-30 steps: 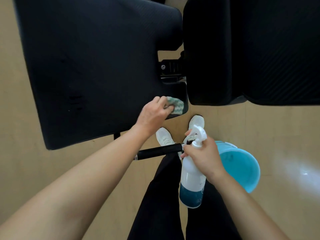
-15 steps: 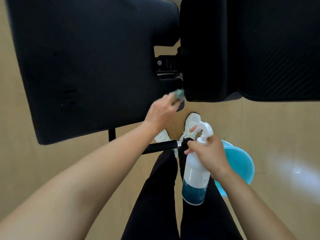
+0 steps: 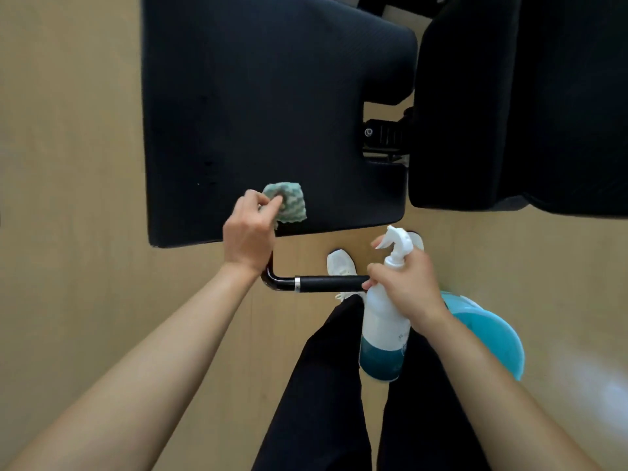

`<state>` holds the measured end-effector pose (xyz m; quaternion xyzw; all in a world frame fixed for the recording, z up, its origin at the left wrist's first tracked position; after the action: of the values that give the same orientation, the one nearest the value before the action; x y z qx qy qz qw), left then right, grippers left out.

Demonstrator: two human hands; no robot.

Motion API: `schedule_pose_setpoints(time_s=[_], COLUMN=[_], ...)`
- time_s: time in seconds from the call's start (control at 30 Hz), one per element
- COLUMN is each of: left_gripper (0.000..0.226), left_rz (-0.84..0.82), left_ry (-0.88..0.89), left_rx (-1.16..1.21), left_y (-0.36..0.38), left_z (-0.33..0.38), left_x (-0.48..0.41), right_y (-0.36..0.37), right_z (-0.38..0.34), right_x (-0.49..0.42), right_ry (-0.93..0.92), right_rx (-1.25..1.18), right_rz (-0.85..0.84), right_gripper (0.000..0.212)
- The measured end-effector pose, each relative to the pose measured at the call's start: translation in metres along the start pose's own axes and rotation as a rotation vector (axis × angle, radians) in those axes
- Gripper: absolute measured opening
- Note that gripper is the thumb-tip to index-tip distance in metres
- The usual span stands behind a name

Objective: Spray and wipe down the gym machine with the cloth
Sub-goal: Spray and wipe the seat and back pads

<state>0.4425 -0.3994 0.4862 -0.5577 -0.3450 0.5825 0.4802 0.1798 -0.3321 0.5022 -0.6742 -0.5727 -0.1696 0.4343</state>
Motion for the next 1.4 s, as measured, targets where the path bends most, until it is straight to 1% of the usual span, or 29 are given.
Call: schedule_pose_setpoints(time_s=[0.07,0.13,0.2,0.3,0.37,0.43,0.53,0.57,0.6,0.7,0.77,0.83,0.9,0.97,1.0,1.03,1.1,1.17,1.27,1.33,1.37,1.4], left_gripper=[0.02,0.022,0.024,0.027,0.025,0.019,0.015,0.016,0.016,0.011,0.008,0.011,0.016,0.018,0.017,0.015,0.009,0.006,0.003,0.005,0.005,0.003], left_rz=[0.072,0.133,0.143,0.11,0.052,0.01,-0.034,-0.051,-0.051,0.052,0.124,0.206,0.294,0.378,0.406,0.429,0.435,0.368,0.223,0.135,0.128,0.153], left_ry=[-0.171,-0.325,-0.393,-0.375,-0.302,-0.226,-0.142,-0.138,-0.174,-0.4,-0.539,-0.714,-0.928,-1.122,-1.168,-1.166,-1.049,-0.886,-0.619,-0.457,-0.429,-0.453], left_rx=[-0.039,-0.067,-0.064,0.027,0.101,0.118,0.106,0.076,0.044,-0.051,-0.159,-0.272,-0.352,-0.396,-0.402,-0.39,-0.306,-0.204,-0.148,-0.153,-0.18,-0.225], left_y=[-0.019,-0.029,-0.024,0.005,0.03,0.045,0.049,0.046,0.04,0.005,-0.025,-0.053,-0.075,-0.083,-0.081,-0.076,-0.056,-0.03,-0.006,-0.006,-0.011,-0.019], left_z=[-0.032,-0.048,-0.04,0.008,0.046,0.073,0.08,0.075,0.065,0.015,-0.022,-0.062,-0.098,-0.119,-0.119,-0.112,-0.08,-0.04,-0.001,0.0,-0.008,-0.021], left_x=[-0.002,0.004,0.013,0.019,0.017,0.01,0.003,0.003,0.003,0.012,0.023,0.031,0.038,0.045,0.045,0.041,0.027,0.013,-0.001,-0.007,-0.008,-0.009], right_y=[0.008,0.015,0.02,0.02,0.015,0.01,0.007,0.007,0.008,0.017,0.025,0.033,0.04,0.044,0.046,0.048,0.053,0.06,0.07,0.075,0.078,0.08], right_z=[-0.011,-0.019,-0.024,-0.029,-0.032,-0.039,-0.048,-0.051,-0.054,-0.065,-0.07,-0.075,-0.078,-0.079,-0.08,-0.081,-0.082,-0.084,-0.091,-0.096,-0.1,-0.102], right_x=[0.0,-0.003,-0.006,-0.017,-0.021,-0.026,-0.034,-0.036,-0.038,-0.04,-0.039,-0.039,-0.04,-0.04,-0.04,-0.041,-0.04,-0.04,-0.04,-0.04,-0.04,-0.04], right_ry=[-0.032,-0.061,-0.083,-0.11,-0.14,-0.179,-0.224,-0.232,-0.24,-0.286,-0.321,-0.349,-0.371,-0.385,-0.388,-0.39,-0.394,-0.402,-0.416,-0.423,-0.423,-0.424], right_rx=[0.01,0.029,0.058,0.112,0.142,0.181,0.256,0.279,0.302,0.363,0.39,0.41,0.424,0.439,0.449,0.459,0.478,0.494,0.488,0.474,0.461,0.45], right_rz=[-0.035,-0.059,-0.095,-0.123,-0.14,-0.177,-0.238,-0.261,-0.287,-0.356,-0.408,-0.45,-0.481,-0.504,-0.513,-0.52,-0.537,-0.552,-0.561,-0.564,-0.568,-0.572], right_gripper=[0.029,0.03,0.031,0.034,0.034,0.033,0.03,0.031,0.032,0.035,0.034,0.033,0.032,0.032,0.032,0.032,0.032,0.033,0.034,0.033,0.033,0.032])
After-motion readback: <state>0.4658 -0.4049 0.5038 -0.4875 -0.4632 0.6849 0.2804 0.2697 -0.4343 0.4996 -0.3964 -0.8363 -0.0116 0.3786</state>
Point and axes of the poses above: each hand's wrist, its own x-axis away from the middle knuckle, its own y-axis out of the palm, z = x × y, the point moved 7 cm from there along -x, towards the middle knuckle, and after that the axes turned 15 degrees about z, right-handed, at the moved point
